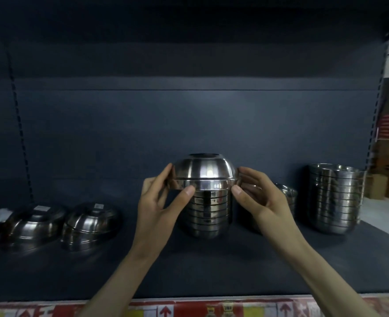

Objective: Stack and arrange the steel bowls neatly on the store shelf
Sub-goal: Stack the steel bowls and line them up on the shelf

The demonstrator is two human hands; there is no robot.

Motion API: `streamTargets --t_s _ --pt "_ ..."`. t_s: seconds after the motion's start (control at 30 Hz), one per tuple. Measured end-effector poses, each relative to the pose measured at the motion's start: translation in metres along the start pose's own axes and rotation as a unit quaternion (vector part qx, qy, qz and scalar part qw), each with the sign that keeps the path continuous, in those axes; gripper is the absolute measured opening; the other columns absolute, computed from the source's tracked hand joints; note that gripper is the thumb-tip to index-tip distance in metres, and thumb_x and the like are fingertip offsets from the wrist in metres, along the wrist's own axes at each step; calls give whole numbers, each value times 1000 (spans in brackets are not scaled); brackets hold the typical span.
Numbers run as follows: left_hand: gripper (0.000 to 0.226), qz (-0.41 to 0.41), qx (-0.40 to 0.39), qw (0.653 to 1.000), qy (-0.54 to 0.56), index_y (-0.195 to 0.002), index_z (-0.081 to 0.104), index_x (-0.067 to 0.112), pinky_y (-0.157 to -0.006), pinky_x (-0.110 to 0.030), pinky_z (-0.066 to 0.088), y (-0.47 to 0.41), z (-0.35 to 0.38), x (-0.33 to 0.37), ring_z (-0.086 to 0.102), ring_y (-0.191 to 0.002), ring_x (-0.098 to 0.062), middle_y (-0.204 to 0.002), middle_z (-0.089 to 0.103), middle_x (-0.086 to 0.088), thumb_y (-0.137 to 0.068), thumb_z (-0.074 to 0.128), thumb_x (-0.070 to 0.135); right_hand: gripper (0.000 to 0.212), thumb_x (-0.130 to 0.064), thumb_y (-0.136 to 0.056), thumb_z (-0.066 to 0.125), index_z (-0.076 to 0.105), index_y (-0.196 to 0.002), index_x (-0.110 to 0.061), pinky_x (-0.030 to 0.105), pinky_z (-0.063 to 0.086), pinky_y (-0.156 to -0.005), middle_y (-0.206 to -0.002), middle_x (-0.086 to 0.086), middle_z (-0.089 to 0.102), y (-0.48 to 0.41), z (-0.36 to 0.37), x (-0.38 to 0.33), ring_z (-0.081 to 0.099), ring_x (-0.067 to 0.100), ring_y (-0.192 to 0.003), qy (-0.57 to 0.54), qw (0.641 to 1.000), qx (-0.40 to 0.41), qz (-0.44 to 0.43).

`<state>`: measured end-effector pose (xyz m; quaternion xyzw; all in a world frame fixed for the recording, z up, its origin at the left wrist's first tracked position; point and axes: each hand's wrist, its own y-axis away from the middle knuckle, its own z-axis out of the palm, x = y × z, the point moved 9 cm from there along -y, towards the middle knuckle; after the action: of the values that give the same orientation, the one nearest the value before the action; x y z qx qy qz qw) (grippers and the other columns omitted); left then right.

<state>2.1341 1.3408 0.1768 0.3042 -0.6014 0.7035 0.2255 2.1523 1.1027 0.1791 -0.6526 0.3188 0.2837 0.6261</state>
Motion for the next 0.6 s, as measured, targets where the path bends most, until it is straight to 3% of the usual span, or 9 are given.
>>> streamTargets --t_s 0.1,0.2,0.3,0.37,0.47,0.53,0.6 --pt "77 5 -11 1000 4 -153 55 18 -114 -23 48 -1 3 4 64 -132 -8 -138 55 -1 -81 81 32 43 -20 -94 75 66 -136 -25 26 51 -113 -124 -18 75 -2 -2 -3 68 0 -123 -7 1000 -1 -4" --pt "74 7 -23 1000 6 -152 56 19 -114 -23 48 -1 5 6 65 -132 -9 -137 56 -1 -83 80 31 50 -31 -86 76 67 -135 -25 18 55 -103 -129 -5 73 0 -8 -5 70 3 -123 -16 1000 17 -11" --pt "72 28 -46 998 -18 -155 52 22 -117 -26 46 4 8 7 60 -139 -12 -145 58 7 -91 85 28 41 -27 -91 75 69 -131 -26 11 55 -87 -120 -9 77 -2 -14 -12 73 -1 -112 -14 999 36 -9" --pt "74 57 -48 996 -54 -155 50 24 -119 -26 44 7 8 10 57 -142 -13 -147 57 8 -89 84 23 34 -32 -92 78 73 -125 -29 20 57 -93 -115 -14 80 -5 -19 -15 75 3 -109 -29 998 50 0" --pt "82 90 -54 985 -135 -157 47 25 -122 -30 41 11 10 12 53 -145 -14 -147 56 11 -87 86 6 45 -49 -89 82 77 -126 -25 47 52 -113 -120 -4 81 -8 -25 -9 74 16 -119 -70 994 66 42" --pt "92 105 -66 974 -191 -160 41 26 -123 -31 39 15 11 14 49 -148 -12 -152 51 16 -84 87 5 45 -51 -94 74 77 -126 -20 47 50 -113 -119 1 81 -9 -25 -8 74 25 -119 -101 990 56 83" --pt "100 129 -85 959 -236 -165 33 27 -125 -25 34 20 16 17 40 -154 -8 -162 42 18 -84 87 6 40 -50 -99 66 79 -121 -19 40 49 -98 -111 -1 83 -8 -25 -11 78 21 -105 -105 987 39 117"
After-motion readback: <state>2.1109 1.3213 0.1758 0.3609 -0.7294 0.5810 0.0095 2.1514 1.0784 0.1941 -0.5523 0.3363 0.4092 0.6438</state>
